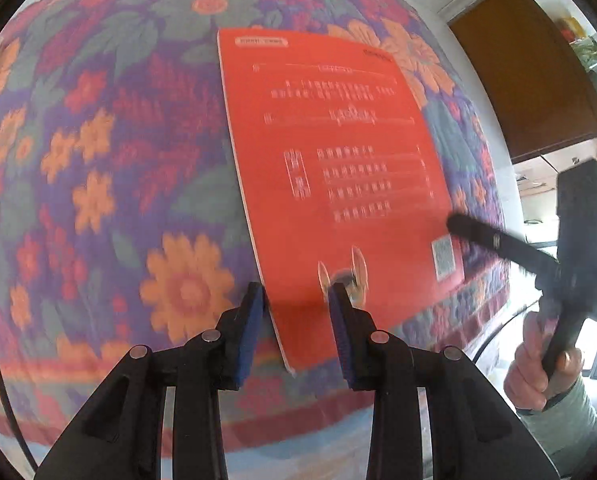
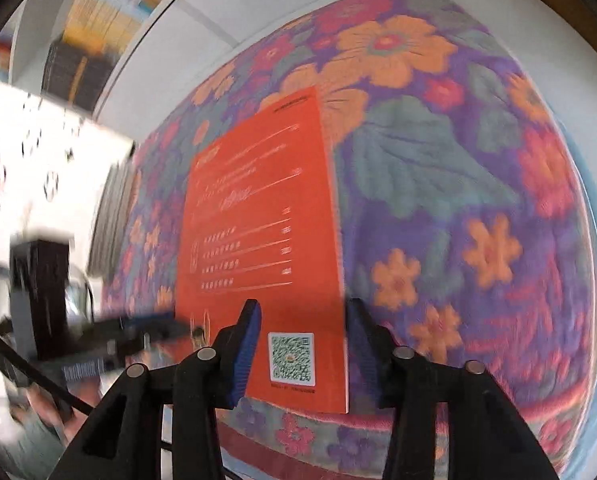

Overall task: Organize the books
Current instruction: 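Grasp the red booklet edge with both grippers and lift it, then flip the red booklet over with both grippers, cover side up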

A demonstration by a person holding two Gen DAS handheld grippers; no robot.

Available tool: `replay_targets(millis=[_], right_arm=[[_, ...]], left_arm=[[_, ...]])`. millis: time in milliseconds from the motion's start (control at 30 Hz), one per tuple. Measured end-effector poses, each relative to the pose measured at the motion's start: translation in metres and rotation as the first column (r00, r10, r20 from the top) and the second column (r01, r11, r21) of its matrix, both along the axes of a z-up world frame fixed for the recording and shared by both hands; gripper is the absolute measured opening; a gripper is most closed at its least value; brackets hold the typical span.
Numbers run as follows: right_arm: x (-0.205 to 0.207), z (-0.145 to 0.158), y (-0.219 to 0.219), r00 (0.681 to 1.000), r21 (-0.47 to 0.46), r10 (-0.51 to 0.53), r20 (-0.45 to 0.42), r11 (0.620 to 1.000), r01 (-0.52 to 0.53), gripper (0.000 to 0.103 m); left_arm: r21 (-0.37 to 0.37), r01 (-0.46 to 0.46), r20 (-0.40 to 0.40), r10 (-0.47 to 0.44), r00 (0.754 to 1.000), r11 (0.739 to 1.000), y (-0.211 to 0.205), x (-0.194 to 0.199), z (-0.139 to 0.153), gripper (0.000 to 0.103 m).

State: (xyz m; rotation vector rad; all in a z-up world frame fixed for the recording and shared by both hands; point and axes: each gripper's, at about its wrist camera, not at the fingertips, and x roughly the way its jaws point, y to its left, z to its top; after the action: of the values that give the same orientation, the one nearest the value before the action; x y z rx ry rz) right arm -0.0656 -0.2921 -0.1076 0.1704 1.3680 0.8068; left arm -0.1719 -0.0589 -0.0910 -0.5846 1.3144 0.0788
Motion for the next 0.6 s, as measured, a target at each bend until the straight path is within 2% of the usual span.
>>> replay_targets(millis=[67, 100, 167, 233, 267, 333, 367, 400, 500, 600], right_arm=[[0.004, -0.002, -0.003, 0.999, 0.044, -0.035, -0.016, 0.998, 0.035, 0.044], [0.004, -0.002, -0.004, 0.999, 0.063, -0.043, -0.017, 0.997, 0.044, 0.05], [0.006, -0.001, 0.0, 0.998, 0.078, -0.058, -0.038, 0.995, 0.06, 0.057], [0.011, -0.003, -0.008, 0.988, 0.148, -0.087, -0.124, 0.983, 0.105, 0.057], [0.015, -0.005, -0.014, 0.979, 0.209, -0.089, -0.184, 0.97, 0.128, 0.056], [0.019, -0.005, -0.021, 0.941, 0.393, -0.056, -0.332, 0.899, 0.192, 0.055], [0.017, -0.001, -0.021, 0.935, 0.437, -0.037, -0.352, 0.877, 0.198, 0.055], [0.017, 0.009, -0.014, 0.943, 0.448, -0.026, -0.331, 0.875, 0.181, 0.055], [0.015, 0.029, 0.015, 0.969, 0.414, 0.008, -0.245, 0.905, 0.097, 0.055], [0.003, 0.063, 0.054, 0.99, 0.37, 0.089, -0.109, 0.928, -0.043, 0.055]], left_arm=[[0.038, -0.01, 0.008, 0.01, 1.0, 0.999, -0.008, 0.0, 0.0, 0.033], [0.041, -0.017, 0.014, 0.016, 1.0, 0.999, -0.009, 0.003, -0.001, 0.034], [0.022, -0.051, 0.02, 0.05, 0.999, 0.998, -0.006, 0.008, -0.003, 0.035], [-0.024, -0.062, 0.039, 0.063, 0.997, 0.998, 0.004, 0.005, -0.005, 0.035], [-0.057, -0.073, 0.049, 0.076, 0.996, 0.996, 0.009, 0.003, -0.006, 0.035], [-0.129, -0.1, 0.062, 0.108, 0.992, 0.987, 0.021, -0.005, -0.008, 0.035], [-0.154, -0.107, 0.063, 0.118, 0.991, 0.982, 0.024, -0.005, -0.009, 0.035], [-0.181, -0.12, 0.063, 0.134, 0.989, 0.976, 0.027, -0.005, -0.011, 0.035], [-0.229, -0.15, 0.065, 0.169, 0.983, 0.962, 0.034, -0.011, -0.013, 0.036], [-0.244, -0.199, 0.064, 0.221, 0.973, 0.949, 0.045, -0.025, -0.009, 0.037]])
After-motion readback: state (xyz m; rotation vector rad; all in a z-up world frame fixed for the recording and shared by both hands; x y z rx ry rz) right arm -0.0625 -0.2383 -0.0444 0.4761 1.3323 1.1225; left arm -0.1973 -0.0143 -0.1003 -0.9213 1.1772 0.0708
